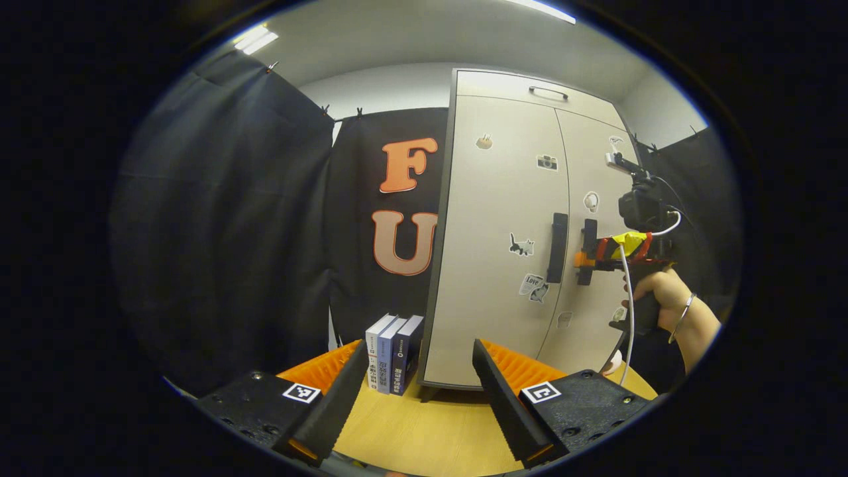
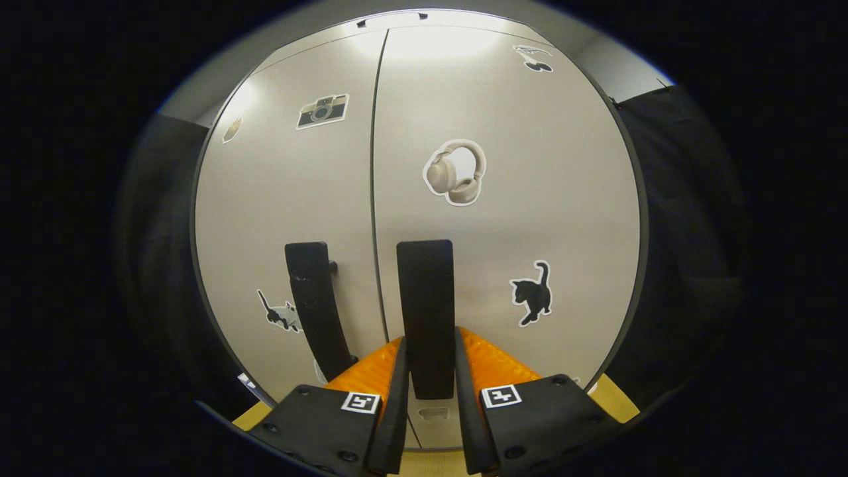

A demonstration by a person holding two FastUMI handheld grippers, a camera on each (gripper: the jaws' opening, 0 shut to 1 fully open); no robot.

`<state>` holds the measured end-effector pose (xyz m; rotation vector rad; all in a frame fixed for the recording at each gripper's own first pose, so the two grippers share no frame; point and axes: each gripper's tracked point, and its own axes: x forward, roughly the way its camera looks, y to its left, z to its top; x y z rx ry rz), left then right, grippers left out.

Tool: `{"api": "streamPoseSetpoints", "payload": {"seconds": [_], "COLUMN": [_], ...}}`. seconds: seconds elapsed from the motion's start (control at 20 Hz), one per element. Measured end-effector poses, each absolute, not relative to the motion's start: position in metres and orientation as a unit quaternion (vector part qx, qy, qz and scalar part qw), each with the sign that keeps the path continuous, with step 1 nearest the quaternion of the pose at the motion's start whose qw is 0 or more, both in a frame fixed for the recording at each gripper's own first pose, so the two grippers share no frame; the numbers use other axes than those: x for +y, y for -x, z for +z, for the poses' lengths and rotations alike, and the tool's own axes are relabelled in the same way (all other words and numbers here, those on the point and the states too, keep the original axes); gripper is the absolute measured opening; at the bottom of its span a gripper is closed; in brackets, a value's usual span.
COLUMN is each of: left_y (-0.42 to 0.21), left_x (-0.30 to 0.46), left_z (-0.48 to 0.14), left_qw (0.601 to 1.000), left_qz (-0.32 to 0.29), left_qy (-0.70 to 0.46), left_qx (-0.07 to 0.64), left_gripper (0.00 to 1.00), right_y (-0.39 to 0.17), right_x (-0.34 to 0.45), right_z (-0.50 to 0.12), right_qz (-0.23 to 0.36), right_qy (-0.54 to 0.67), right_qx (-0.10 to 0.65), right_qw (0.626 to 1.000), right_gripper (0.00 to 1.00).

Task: Open the right door of the double-door shoe cabinet with the right hand, and open the left door with the left hand.

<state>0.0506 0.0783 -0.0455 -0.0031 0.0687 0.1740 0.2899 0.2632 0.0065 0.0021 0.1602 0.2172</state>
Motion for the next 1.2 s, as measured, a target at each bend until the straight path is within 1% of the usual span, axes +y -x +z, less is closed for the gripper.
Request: {"api": "streamPoseSetpoints", "payload": {"seconds": [0.05, 0.1, 0.15, 0.25, 0.3, 0.5, 0.55, 0.6, 0.65, 1.2], "left_y": [-0.047, -0.044, -0.041, -0.034, -0.029, -0.011, -0.006, 0.0, 0.005, 0.023], "left_x": [0.077, 0.076, 0.074, 0.071, 0.069, 0.063, 0.062, 0.06, 0.058, 0.039], "left_z": [-0.044, -0.044, -0.042, -0.039, -0.037, -0.029, -0.028, -0.027, -0.025, -0.01], "left_qw": [0.996, 0.996, 0.996, 0.996, 0.996, 0.996, 0.996, 0.996, 0.996, 0.997], "left_qz": [0.087, 0.087, 0.088, 0.086, 0.085, 0.084, 0.085, 0.085, 0.085, 0.08], "left_qy": [0.002, 0.001, 0.001, 0.005, 0.005, -0.002, -0.004, -0.006, -0.007, 0.002], "left_qx": [0.033, 0.033, 0.033, 0.03, 0.029, 0.021, 0.02, 0.021, 0.021, 0.013], "left_gripper": [0.95, 0.95, 0.95, 0.95, 0.95, 0.95, 0.92, 0.92, 0.95, 0.95], "right_y": [-0.288, -0.287, -0.29, -0.283, -0.283, -0.258, -0.253, -0.247, -0.242, -0.217], "right_x": [0.262, 0.262, 0.262, 0.26, 0.259, 0.246, 0.243, 0.239, 0.236, 0.216], "right_z": [0.005, 0.005, 0.004, 0.002, 0.003, 0.003, 0.003, 0.004, 0.004, 0.009], "right_qz": [0.111, 0.114, 0.119, 0.122, 0.122, 0.122, 0.121, 0.121, 0.121, 0.131], "right_qy": [0.002, 0.005, 0.006, 0.008, 0.01, 0.017, 0.019, 0.023, 0.025, 0.028], "right_qx": [0.082, 0.083, 0.086, 0.094, 0.095, 0.101, 0.099, 0.099, 0.098, 0.105], "right_qw": [0.99, 0.99, 0.989, 0.988, 0.988, 0.987, 0.987, 0.987, 0.988, 0.985], "right_gripper": [0.38, 0.38, 0.33, 0.33, 0.27, 0.27, 0.27, 0.27, 0.27, 0.27]}}
